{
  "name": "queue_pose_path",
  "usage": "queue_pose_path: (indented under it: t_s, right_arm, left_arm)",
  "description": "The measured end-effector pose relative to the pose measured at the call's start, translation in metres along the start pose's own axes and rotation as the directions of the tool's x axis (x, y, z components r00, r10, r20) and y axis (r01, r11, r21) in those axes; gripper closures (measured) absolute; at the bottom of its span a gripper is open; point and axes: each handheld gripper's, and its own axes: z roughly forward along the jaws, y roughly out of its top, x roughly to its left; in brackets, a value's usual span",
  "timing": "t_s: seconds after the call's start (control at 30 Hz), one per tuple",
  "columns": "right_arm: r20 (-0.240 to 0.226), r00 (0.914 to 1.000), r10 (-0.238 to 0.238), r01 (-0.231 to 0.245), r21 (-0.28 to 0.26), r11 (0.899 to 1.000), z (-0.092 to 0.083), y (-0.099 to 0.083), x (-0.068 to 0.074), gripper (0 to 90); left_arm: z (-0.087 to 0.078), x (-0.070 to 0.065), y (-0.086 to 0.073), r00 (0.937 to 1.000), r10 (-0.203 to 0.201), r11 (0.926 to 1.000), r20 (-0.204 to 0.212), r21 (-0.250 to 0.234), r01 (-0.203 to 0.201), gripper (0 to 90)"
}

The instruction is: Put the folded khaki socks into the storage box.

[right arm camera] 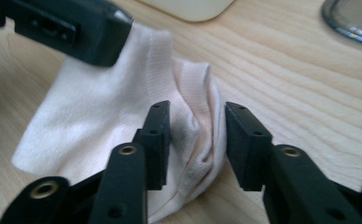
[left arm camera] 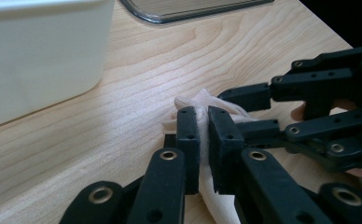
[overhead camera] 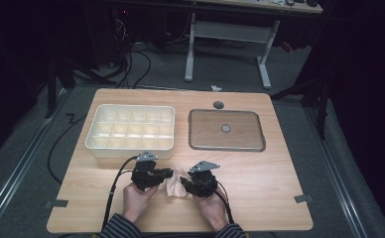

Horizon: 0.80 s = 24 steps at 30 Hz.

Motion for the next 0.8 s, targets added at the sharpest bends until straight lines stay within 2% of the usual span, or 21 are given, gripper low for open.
queue_pose_path:
  t_s: [0.4, 0.67, 0.8]
  right_arm:
    - [-0.017, 0.9998, -0.013, 0.014, 0.017, 1.000, 0.003, 0.001, 0.000, 65.9]
    - [-0.027, 0.9987, -0.043, 0.043, 0.023, 0.999, 0.006, 0.004, 0.001, 66.6]
    - [-0.045, 0.9970, -0.063, 0.064, 0.034, 0.997, 0.010, 0.009, 0.002, 67.4]
  left_arm:
    - [0.002, -0.008, 0.008, 0.9992, 0.028, 0.9996, 0.030, -0.006, -0.028, 83.9]
    - [0.006, -0.013, 0.016, 0.9970, 0.068, 0.9977, 0.037, 0.008, -0.068, 83.8]
    - [0.008, -0.011, 0.017, 0.9970, 0.057, 0.9983, 0.052, 0.009, -0.058, 83.9]
